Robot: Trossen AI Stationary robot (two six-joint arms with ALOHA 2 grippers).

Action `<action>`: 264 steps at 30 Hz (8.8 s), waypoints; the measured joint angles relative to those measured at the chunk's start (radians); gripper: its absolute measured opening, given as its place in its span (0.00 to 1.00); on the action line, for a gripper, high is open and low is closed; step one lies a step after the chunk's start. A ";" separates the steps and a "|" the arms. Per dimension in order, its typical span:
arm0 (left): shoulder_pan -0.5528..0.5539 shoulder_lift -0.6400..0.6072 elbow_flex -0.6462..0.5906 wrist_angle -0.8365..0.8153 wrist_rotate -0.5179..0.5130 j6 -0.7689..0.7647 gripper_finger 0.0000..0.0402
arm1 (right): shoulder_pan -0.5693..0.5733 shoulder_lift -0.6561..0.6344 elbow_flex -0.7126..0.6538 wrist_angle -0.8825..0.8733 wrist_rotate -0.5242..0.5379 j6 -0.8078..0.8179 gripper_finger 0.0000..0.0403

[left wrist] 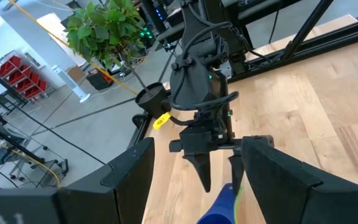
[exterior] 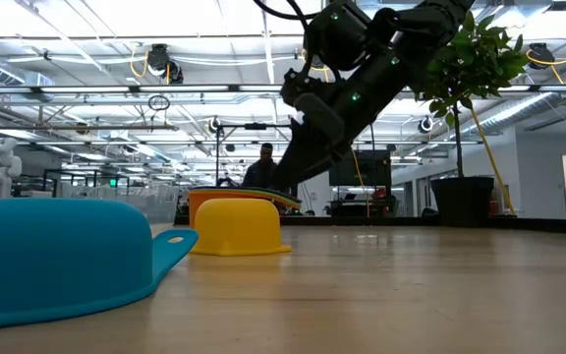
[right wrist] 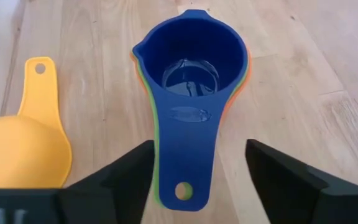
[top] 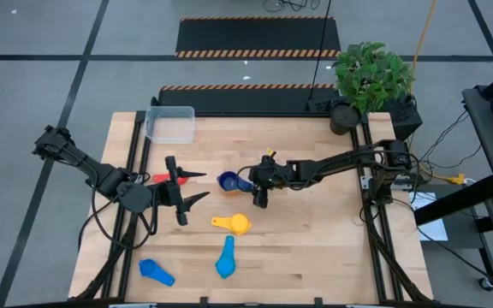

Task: Nest measuring cups in basket
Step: Stack the dark blue measuring cup on top of the green measuring cup, then stack the yellow measuring cup on top of the violet measuring cup

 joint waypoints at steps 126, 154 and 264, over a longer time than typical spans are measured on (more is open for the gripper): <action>-0.001 0.000 0.000 0.000 0.000 -0.026 0.61 | -0.001 -0.016 0.063 -0.182 0.101 -0.105 0.56; 0.012 -0.016 0.000 -0.026 0.054 -0.449 0.61 | 0.013 -0.246 0.063 -0.523 0.102 -0.124 0.56; 0.167 0.581 -0.052 -0.207 0.579 -1.979 0.61 | 0.347 -0.244 0.046 -0.776 0.104 -0.079 0.56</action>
